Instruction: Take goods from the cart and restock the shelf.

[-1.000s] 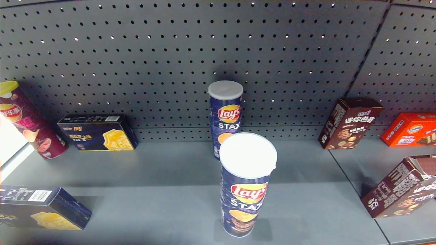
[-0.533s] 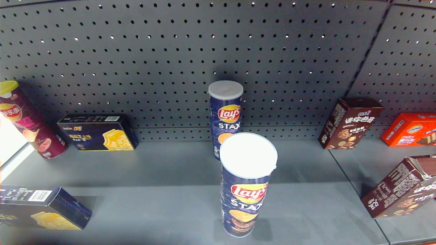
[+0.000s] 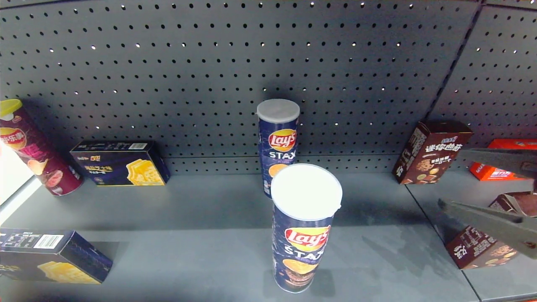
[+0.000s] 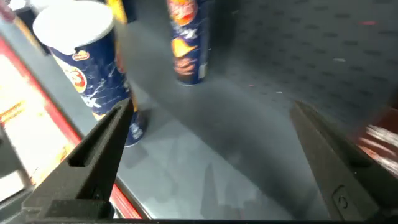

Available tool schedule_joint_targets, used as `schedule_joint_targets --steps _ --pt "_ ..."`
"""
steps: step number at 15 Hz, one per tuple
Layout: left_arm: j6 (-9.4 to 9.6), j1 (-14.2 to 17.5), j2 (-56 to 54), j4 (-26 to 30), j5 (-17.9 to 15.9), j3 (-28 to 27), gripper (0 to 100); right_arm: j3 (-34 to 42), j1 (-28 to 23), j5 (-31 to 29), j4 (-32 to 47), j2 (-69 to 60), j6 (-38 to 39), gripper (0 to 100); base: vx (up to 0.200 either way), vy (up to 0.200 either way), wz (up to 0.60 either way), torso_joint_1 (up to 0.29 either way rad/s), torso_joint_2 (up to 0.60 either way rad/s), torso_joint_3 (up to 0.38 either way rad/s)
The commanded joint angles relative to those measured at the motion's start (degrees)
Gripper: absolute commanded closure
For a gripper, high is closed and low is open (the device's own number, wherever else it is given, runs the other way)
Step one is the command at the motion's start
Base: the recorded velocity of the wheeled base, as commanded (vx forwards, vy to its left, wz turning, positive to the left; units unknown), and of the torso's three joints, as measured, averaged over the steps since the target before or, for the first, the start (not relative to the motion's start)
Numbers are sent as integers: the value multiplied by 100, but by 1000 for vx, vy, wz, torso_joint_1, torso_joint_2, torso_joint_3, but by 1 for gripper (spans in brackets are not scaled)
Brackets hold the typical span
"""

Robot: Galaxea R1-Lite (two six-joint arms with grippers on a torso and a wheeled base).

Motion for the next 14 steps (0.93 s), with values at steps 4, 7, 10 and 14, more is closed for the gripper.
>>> schedule_joint_targets --steps 4,7,10,14 --pt "1 1 6 7 1 1 0 -73 561 -8 -1 951 -158 0 0 0 0 0 0 0" --pt "-7 1 6 7 1 1 0 -64 799 -25 -1 1312 -272 0 0 0 0 0 0 0" --pt "-7 1 6 -2 1 1 0 -64 790 -34 -28 1646 -289 0 0 0 0 0 0 0" --pt "1 1 6 -11 1 1 0 -91 790 -78 -37 1997 -289 0 0 0 0 0 0 0"
